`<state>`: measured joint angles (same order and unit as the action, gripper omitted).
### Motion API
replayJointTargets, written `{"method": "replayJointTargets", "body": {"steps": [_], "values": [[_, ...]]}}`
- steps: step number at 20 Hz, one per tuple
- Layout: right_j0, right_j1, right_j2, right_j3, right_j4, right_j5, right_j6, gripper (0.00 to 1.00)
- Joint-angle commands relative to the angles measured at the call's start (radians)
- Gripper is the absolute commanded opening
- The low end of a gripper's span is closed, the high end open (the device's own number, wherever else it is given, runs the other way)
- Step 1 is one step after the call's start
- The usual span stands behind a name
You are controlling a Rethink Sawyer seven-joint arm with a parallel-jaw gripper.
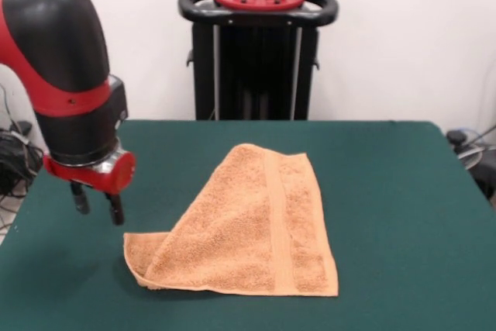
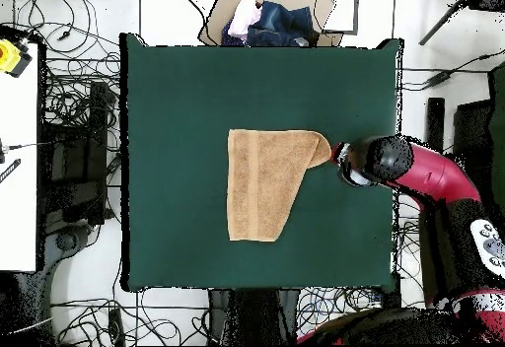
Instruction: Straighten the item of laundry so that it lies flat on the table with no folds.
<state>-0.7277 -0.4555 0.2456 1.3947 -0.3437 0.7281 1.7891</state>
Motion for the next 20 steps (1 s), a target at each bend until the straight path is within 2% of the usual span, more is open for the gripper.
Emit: {"method": "replayJointTargets", "body": {"steps": [1, 9, 13, 20], "values": [[0.039, 0.007, -0.022, -0.033, -0.035, 0.046, 0.009, 1.00], [0.050, 0.024, -0.019, 0.029, -0.040, -0.103, 0.072, 1.00], [0.028, 0.051, 0.016, 0.058, -0.024, -0.165, 0.067, 1.00], [0.007, 0.074, 0.052, 0.065, 0.019, -0.132, 0.028, 1.00]]}}
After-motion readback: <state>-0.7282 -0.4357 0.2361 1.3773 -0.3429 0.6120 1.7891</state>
